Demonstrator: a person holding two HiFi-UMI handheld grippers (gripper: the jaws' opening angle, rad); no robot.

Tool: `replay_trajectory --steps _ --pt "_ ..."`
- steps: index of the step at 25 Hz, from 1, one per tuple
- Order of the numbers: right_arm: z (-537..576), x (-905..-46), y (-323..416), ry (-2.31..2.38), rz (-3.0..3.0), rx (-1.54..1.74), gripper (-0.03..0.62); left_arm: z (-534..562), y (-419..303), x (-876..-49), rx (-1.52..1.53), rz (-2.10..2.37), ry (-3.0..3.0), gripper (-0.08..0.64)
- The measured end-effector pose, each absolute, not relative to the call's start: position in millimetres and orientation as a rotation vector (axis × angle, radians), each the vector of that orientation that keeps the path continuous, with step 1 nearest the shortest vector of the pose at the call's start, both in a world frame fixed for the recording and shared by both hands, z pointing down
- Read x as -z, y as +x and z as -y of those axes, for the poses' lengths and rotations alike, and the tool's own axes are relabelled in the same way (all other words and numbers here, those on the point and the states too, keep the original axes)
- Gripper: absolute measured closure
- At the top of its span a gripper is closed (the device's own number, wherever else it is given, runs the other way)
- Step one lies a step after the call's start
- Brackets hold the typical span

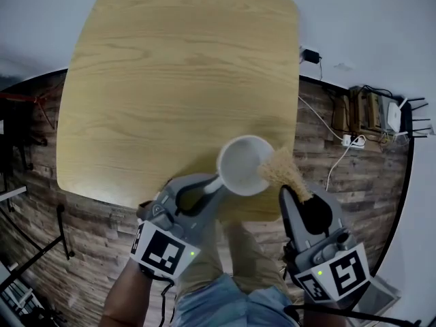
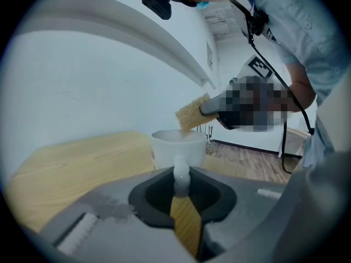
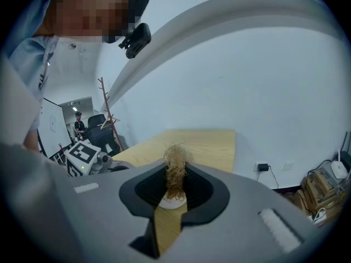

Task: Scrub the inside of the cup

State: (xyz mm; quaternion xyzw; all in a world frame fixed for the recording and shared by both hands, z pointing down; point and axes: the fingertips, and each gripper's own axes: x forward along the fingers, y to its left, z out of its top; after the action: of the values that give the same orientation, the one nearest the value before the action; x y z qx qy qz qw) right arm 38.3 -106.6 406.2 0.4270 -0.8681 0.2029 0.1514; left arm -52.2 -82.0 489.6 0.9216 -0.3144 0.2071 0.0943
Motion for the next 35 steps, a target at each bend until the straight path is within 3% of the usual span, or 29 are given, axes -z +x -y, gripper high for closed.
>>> replay_trajectory --steps 17,35 --pt "92 -415 48 1.079 2.465 -0.544 0.522 99 -43 -475 -1.250 0.409 2.892 0.491" --pt "123 -467 5 0.650 2.334 -0.401 0.528 105 -29 -463 -1.419 0.213 2.954 0.491"
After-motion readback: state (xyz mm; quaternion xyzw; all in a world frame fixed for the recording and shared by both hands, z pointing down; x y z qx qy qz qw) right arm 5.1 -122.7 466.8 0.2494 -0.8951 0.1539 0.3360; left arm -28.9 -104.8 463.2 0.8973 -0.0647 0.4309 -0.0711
